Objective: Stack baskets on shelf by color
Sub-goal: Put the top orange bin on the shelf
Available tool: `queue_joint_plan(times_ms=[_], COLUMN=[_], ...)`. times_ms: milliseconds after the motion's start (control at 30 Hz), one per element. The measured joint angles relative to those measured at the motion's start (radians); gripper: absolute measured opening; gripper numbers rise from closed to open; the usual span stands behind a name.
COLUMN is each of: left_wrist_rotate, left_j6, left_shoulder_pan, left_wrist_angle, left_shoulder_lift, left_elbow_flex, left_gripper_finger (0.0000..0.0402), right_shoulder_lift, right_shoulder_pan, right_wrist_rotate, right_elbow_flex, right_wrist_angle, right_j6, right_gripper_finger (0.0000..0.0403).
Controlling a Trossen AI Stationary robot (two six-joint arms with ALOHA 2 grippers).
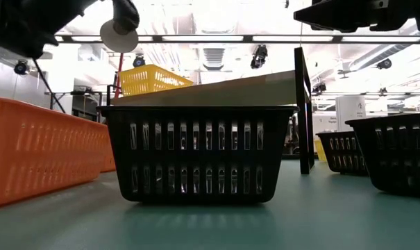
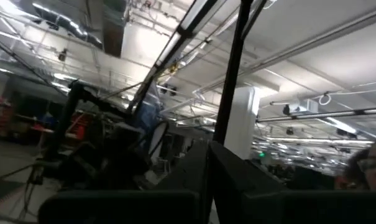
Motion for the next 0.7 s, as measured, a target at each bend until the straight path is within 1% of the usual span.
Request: queue_joint_plan(times_ms=[67,167,300,400,533,633,700], left_wrist_rotate=[-0.003,-0.039,-0.151,-0.229,-0.278,-0.285,-0.285], left_j6=[-0.014,-0.04,-0.128,-0.251,-0.457,-0.604,-0.692], left_shoulder_pan=[-0.018,-0.046,-0.088,-0.127,-0.184,-0.213,-0.225], left_wrist_angle=[-0.065,-0.226,-0.55,-0.824,-1.158,-1.337,-1.428], left_shoulder_lift=[0.013,0.025,0.009,0.006,0.022,0.052,0.069], left_elbow_flex=[0.037,0.096,0.197,0.284,0.4,0.462,0.492], left_gripper_finger=[0.0001,0.0001,0.0001,0.0001,0.0001,0.0001,0.0001], right_shoulder_lift=[-0.007,-0.019,-0.035,-0.048,-0.065,-0.077,-0.082], right_shoulder_pan=[0.0,0.0,0.0,0.0,0.0,0.0,0.0], right_wrist_rotate=[0.0,0.0,0.0,0.0,0.0,0.0,0.0], right_elbow_flex=[0.0,0.0,0.001,0.001,0.002,0.002,0.002], right_wrist_angle=[-0.017,-0.052,-0.069,-0.081,-0.111,-0.131,-0.134], right_j6=[-0.005,0.009,0.03,0.04,0.056,0.062,0.067], right_gripper_finger=[0.0009,0.0009,0.0009,0.0009,0.0009,0.0009,0.0009])
